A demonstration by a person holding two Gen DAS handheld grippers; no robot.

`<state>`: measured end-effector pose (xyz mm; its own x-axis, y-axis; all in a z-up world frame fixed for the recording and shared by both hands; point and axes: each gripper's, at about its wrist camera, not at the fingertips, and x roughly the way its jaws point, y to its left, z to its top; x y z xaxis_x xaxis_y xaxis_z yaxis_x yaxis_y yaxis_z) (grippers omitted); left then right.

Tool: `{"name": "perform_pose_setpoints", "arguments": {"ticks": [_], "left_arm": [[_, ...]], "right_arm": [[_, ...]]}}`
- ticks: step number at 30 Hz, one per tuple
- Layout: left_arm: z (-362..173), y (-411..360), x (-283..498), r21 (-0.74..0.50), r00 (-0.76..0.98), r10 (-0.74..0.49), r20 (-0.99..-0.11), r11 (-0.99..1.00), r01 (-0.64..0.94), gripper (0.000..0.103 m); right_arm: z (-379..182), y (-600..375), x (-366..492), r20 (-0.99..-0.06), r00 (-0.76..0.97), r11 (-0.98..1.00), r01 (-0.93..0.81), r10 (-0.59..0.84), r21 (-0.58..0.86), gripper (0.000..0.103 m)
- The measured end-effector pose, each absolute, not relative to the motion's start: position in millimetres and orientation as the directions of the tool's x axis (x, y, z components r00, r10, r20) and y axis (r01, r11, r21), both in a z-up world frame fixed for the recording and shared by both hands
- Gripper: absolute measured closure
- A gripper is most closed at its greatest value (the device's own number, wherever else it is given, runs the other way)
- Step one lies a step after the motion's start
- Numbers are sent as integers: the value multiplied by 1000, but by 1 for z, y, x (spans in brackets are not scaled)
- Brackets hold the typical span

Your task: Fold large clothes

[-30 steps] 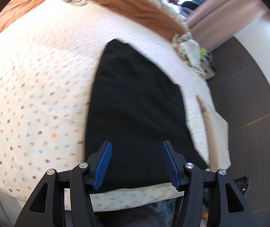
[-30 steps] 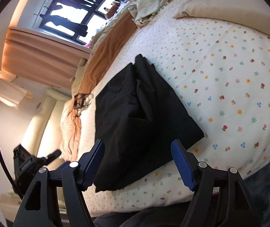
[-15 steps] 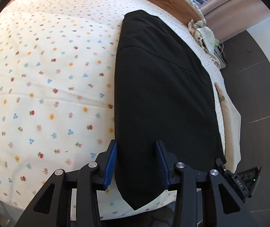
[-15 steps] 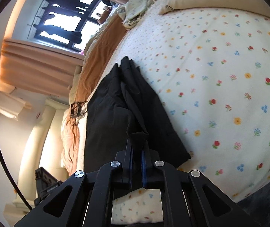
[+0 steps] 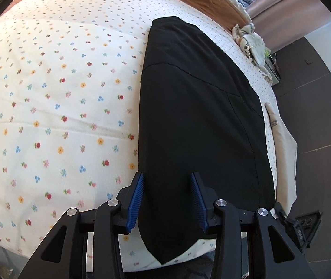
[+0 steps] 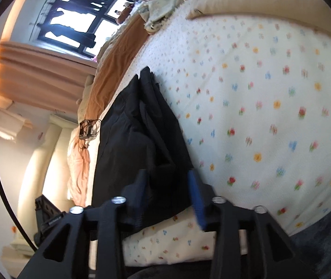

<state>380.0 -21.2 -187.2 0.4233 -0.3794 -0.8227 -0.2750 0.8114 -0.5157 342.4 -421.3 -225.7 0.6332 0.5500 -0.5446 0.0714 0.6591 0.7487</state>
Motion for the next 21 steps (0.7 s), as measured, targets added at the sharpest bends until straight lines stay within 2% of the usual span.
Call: {"name": "perform_pose_setpoints", "arguments": {"ticks": [1, 3, 11, 21], "left_arm": [[-187, -20, 384, -515, 428, -376, -822, 811, -277, 61], [-187, -19, 391, -509, 432, -366, -824, 814, -281, 61], [-192, -12, 420, -492, 435, -341, -833, 817, -300, 60], [-200, 1, 457, -492, 437, -337, -834, 812, -313, 59]], "right_arm": [[-222, -423, 345, -542, 634, 664, 60, 551, 745, 36], [-216, -428, 354, -546, 626, 673, 46, 556, 738, 29], [-214, -429, 415, -602, 532, 707, 9, 595, 707, 29], [-239, -406, 506, -651, 366, 708, -35, 666, 705, 29]]}}
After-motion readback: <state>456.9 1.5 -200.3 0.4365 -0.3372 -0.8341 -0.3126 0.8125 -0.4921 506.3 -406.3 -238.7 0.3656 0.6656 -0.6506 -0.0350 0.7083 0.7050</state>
